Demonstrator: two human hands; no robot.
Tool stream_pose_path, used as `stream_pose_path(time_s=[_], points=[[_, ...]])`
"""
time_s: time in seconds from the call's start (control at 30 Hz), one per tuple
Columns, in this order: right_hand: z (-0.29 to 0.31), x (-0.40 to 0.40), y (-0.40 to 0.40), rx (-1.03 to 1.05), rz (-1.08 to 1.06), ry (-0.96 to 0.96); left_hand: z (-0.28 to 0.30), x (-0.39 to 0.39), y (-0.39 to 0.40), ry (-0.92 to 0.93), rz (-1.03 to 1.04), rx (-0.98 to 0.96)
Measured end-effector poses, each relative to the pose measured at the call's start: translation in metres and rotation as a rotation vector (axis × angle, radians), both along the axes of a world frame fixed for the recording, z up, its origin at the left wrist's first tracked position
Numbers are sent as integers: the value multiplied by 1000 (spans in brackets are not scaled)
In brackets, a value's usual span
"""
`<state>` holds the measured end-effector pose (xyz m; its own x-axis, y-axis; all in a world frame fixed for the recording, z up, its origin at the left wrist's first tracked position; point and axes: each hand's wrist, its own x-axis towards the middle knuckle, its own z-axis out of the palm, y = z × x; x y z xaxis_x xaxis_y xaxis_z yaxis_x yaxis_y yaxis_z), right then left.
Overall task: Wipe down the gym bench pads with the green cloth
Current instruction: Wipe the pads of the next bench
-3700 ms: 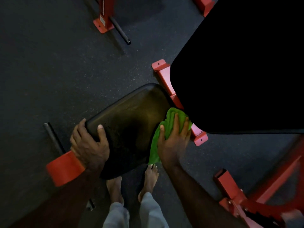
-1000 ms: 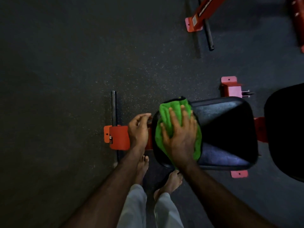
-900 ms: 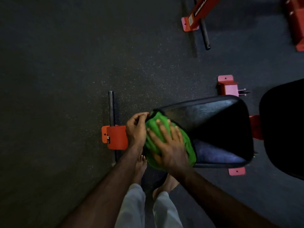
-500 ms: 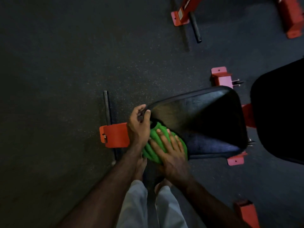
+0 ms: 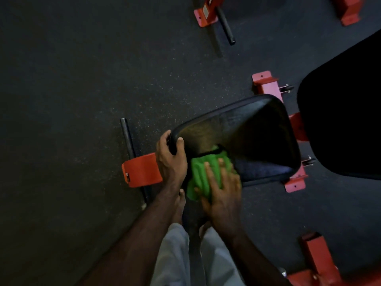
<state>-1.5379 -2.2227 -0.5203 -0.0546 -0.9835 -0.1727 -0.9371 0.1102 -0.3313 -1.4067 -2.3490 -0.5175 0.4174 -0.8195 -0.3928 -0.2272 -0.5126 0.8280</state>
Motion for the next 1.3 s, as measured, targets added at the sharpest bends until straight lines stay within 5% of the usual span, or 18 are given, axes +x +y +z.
stream_pose_path(time_s=[0.1, 0.17, 0.3, 0.37, 0.57, 0.7, 0.77, 0.93, 1.13, 1.3], points=[[2, -2, 19, -41, -449, -11, -2, 5, 1, 1, -22, -11], [6, 26, 19, -19, -517, -72, -6, 4, 3, -6, -2, -15], [7, 63, 20, -27, 68, 92, -11, 1, 3, -18, 84, -33], [3, 49, 15, -57, 151, 134, -11, 7, 3, -23, 115, -29], [7, 35, 19, -48, -658, -180, -13, 20, 3, -15, -25, -29], [10, 43, 16, 37, -60, -74, -18, 12, 2, -9, 59, -46], [6, 19, 4, 28, 75, -107, -17, 7, 1, -4, 112, -51], [17, 17, -34, -53, -487, -144, -15, 9, 2, -6, 119, -75], [-1, -17, -64, -40, 124, -47, -16, 11, -4, 1, 75, -107], [0, -24, -119, -137, -403, -31, -23, 6, -8, -45, 2, -112]])
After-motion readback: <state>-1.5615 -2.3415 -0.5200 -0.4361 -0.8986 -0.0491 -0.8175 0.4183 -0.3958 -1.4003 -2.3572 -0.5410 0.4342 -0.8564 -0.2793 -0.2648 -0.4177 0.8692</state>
